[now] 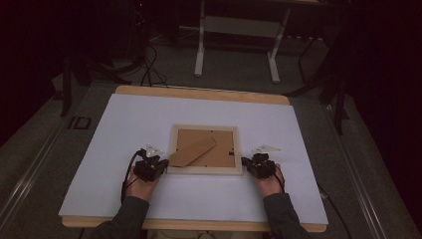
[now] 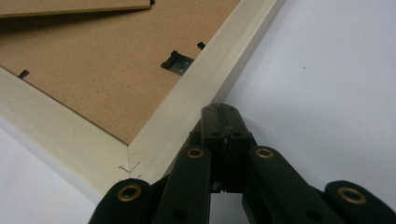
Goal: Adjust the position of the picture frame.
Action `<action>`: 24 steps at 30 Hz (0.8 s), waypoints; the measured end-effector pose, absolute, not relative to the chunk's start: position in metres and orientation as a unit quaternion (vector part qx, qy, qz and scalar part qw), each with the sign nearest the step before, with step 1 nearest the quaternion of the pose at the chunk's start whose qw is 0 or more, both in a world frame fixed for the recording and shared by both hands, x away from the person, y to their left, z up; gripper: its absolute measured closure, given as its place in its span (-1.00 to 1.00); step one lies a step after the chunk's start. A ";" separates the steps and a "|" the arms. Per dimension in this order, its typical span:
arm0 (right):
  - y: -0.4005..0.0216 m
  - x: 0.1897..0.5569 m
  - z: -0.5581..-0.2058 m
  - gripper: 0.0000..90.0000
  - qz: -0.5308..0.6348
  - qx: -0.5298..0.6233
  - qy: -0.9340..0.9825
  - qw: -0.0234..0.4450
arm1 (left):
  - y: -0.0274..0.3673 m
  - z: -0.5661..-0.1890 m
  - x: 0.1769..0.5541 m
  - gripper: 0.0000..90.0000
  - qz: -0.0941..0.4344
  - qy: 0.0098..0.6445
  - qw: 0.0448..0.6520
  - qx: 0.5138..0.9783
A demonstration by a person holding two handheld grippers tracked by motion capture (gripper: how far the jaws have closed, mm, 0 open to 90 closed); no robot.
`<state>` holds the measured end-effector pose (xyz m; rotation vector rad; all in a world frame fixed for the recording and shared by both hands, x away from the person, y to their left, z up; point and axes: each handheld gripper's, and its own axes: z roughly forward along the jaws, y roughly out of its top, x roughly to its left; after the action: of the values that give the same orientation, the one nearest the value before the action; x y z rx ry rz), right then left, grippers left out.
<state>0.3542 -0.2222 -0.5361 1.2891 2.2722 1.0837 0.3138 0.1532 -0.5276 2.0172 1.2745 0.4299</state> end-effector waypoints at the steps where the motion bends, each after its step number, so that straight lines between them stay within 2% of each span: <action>1: -0.223 0.353 -0.535 1.00 0.379 0.448 0.793 0.163 | 0.154 -0.527 0.314 0.98 0.169 0.492 0.352 0.778; 9: -0.229 0.344 -0.521 0.92 0.395 0.439 0.784 0.190 | 0.164 -0.515 0.309 0.86 0.187 0.493 0.382 0.759; 16: -0.229 0.334 -0.510 0.82 0.403 0.416 0.790 0.202 | 0.166 -0.491 0.300 0.73 0.206 0.453 0.443 0.745; 22: -0.227 0.330 -0.507 0.80 0.406 0.408 0.792 0.204 | 0.159 -0.485 0.299 0.65 0.199 0.426 0.454 0.757; 24: -0.226 0.328 -0.506 0.79 0.409 0.401 0.794 0.204 | 0.158 -0.484 0.300 0.55 0.198 0.420 0.452 0.762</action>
<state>0.3282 -0.2257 -0.5055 1.1195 2.2145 1.1403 0.3000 0.1577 -0.4844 1.8818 1.0383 0.4889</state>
